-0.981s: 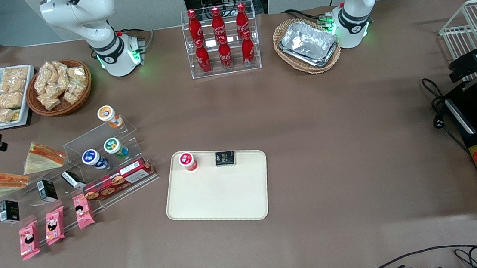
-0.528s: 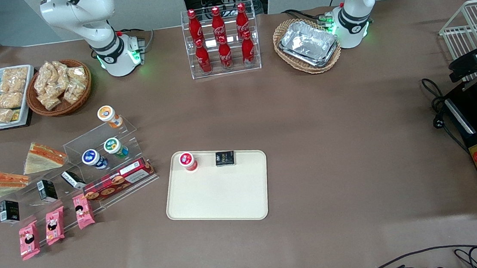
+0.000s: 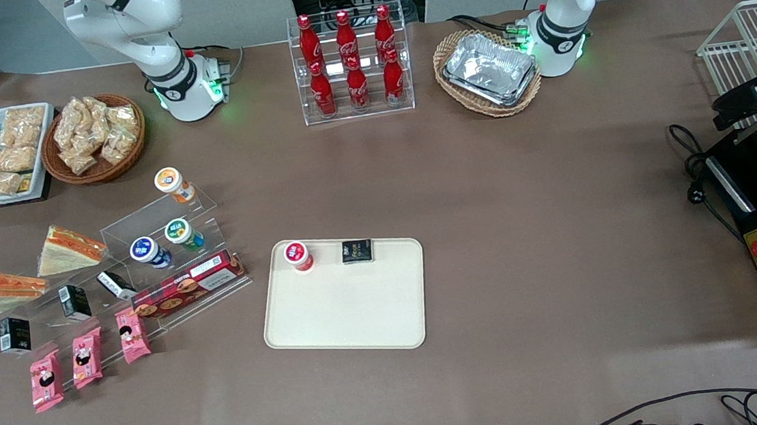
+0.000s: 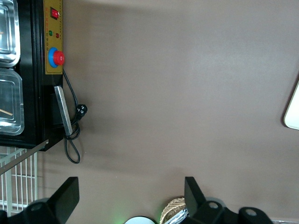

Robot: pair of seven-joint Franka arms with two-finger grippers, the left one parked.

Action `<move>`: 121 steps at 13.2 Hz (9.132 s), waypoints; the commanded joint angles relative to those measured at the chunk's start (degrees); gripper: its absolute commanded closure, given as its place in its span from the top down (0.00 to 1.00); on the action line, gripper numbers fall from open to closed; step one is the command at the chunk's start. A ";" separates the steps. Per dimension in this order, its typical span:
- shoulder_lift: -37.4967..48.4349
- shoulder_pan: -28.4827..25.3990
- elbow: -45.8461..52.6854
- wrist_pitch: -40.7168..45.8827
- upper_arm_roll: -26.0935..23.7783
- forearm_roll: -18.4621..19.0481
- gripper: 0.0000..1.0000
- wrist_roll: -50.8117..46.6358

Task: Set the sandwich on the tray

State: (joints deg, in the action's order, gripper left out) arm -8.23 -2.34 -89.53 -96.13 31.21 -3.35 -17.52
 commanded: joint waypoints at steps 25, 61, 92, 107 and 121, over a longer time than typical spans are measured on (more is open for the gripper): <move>-15.94 2.17 -7.05 -22.42 5.18 -19.06 1.00 -2.60; -13.39 -11.44 4.45 -10.31 5.00 -17.21 0.51 -5.73; -41.25 -50.04 6.91 -46.51 -3.78 -17.04 0.52 -102.01; -38.37 -48.81 6.91 -46.79 -3.70 -17.04 1.00 -98.07; -7.26 -33.97 6.83 -4.44 -3.79 -13.45 1.00 -46.15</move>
State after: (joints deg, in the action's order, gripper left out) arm -20.51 -39.55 -81.18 -105.26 28.69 -20.20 -74.01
